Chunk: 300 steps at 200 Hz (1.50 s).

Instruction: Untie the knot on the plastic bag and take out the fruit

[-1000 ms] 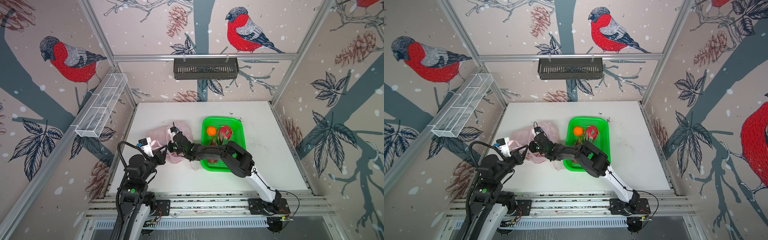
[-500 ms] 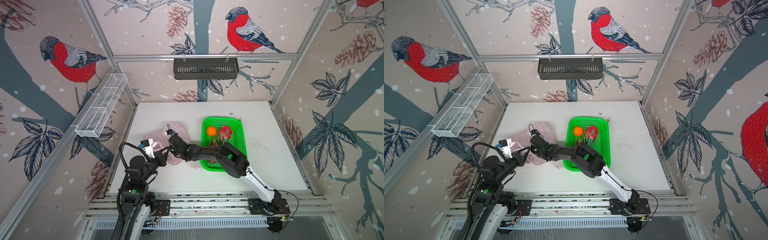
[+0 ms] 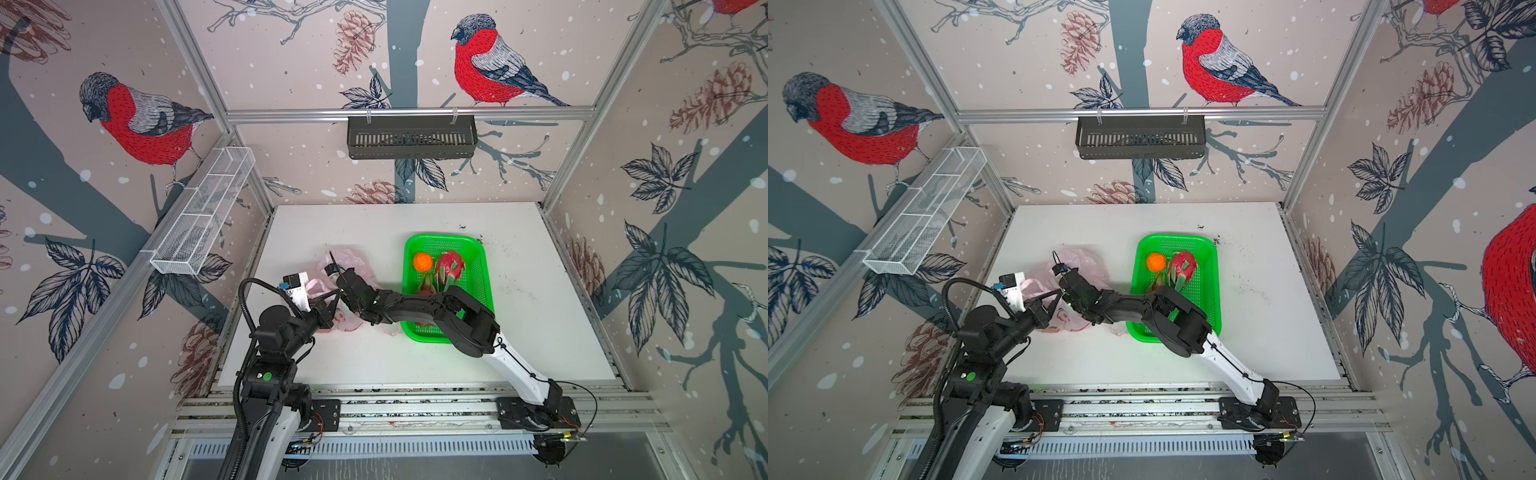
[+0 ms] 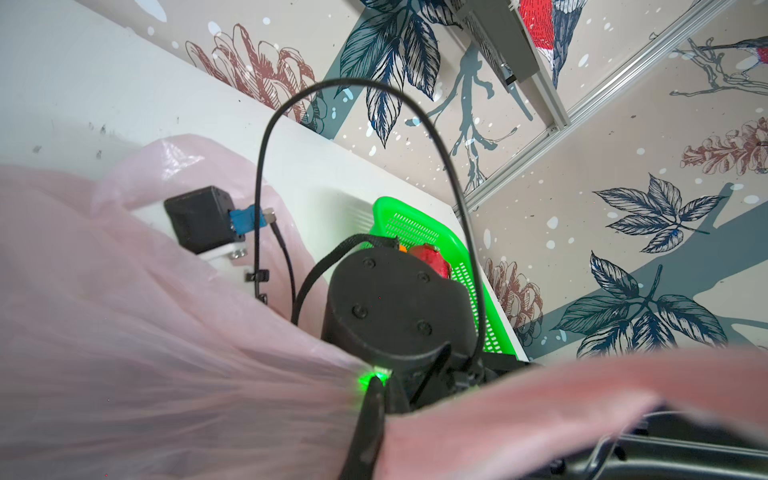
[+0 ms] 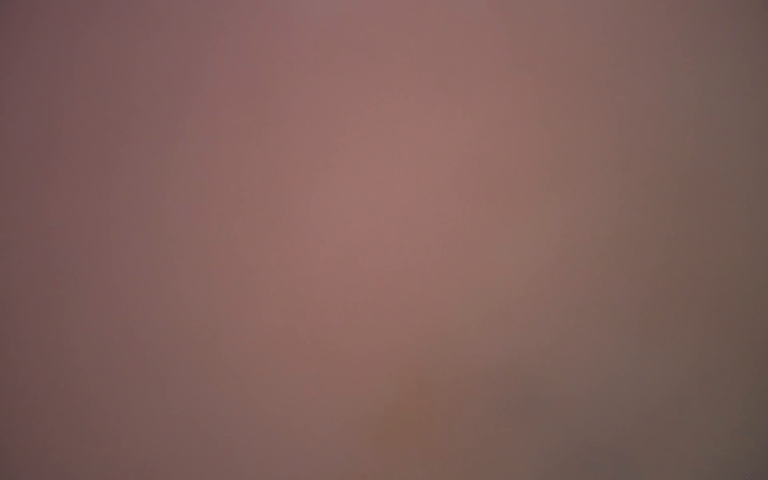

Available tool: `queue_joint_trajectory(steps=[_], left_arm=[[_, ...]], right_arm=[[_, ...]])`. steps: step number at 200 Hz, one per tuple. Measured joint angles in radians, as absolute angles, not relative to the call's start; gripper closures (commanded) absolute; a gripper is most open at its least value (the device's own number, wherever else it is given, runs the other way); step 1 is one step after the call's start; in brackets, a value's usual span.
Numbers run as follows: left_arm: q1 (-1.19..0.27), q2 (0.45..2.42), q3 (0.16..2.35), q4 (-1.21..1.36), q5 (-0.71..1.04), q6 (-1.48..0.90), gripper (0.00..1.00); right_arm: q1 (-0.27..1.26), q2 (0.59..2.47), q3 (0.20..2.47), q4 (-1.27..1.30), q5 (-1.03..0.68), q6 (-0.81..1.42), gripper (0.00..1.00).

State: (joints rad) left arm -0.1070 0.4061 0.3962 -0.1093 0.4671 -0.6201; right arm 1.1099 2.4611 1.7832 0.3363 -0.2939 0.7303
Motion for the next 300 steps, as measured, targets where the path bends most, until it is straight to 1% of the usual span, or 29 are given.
queue_joint_trajectory(steps=[49, 108, 174, 193, 222, 239, 274, 300], left_arm=[[-0.107, 0.456, 0.426, -0.091, 0.471, -0.595, 1.0], [-0.107, 0.464, 0.423, -0.091, 0.469, -0.588, 1.0], [-0.107, 0.464, 0.402, -0.03, 0.459, -0.577, 1.0], [-0.107, 0.458, 0.397, -0.028, 0.451, -0.577, 1.0], [-0.107, 0.451, 0.387, -0.029, 0.444, -0.578, 1.0], [-0.107, 0.44, 0.383, -0.032, 0.445, -0.579, 1.0], [-0.107, 0.409, 0.371, -0.039, 0.445, -0.585, 1.0], [-0.107, 0.38, 0.359, -0.051, 0.442, -0.601, 1.0]], right_arm=[[1.111, 2.46, 1.781, 0.345, -0.336, 0.708, 0.0], [1.113, 2.46, 1.775, 0.329, -0.385, 0.668, 0.0], [1.157, 2.495, 1.839, 0.21, -0.369, 0.557, 0.05], [1.158, 2.501, 1.847, 0.202, -0.35, 0.543, 0.13], [1.157, 2.505, 1.845, 0.196, -0.332, 0.539, 0.38], [1.153, 2.505, 1.832, 0.215, -0.331, 0.547, 0.49], [1.137, 2.481, 1.784, 0.25, -0.319, 0.574, 0.66], [1.116, 2.445, 1.726, 0.265, -0.308, 0.59, 0.74]])
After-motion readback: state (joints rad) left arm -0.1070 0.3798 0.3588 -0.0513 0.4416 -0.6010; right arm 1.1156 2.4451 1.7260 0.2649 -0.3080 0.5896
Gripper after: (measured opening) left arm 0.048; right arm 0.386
